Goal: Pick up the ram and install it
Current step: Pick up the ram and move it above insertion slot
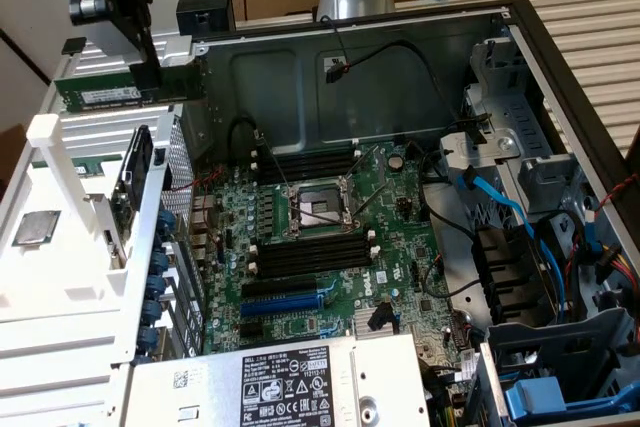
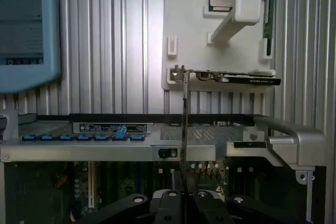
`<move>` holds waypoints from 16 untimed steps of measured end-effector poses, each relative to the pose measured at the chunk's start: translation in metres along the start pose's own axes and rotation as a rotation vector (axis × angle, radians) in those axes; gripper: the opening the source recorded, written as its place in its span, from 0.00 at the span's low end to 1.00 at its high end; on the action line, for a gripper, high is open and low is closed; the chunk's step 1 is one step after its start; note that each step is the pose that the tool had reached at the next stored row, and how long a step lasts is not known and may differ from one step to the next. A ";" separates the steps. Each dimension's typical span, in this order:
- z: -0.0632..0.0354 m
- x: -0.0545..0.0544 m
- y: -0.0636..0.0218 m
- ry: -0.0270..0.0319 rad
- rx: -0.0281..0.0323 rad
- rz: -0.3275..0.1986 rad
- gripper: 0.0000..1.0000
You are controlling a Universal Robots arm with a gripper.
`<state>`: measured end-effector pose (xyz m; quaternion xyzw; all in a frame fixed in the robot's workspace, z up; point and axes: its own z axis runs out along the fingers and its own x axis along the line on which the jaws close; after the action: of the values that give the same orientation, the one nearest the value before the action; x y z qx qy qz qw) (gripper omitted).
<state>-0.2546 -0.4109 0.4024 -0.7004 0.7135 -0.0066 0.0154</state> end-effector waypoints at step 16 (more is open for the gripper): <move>0.0178 -0.001 -0.0861 0.0041 0.0000 0.000 0.13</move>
<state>-0.1679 -0.4109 0.3873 -0.7005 0.7135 -0.0081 0.0139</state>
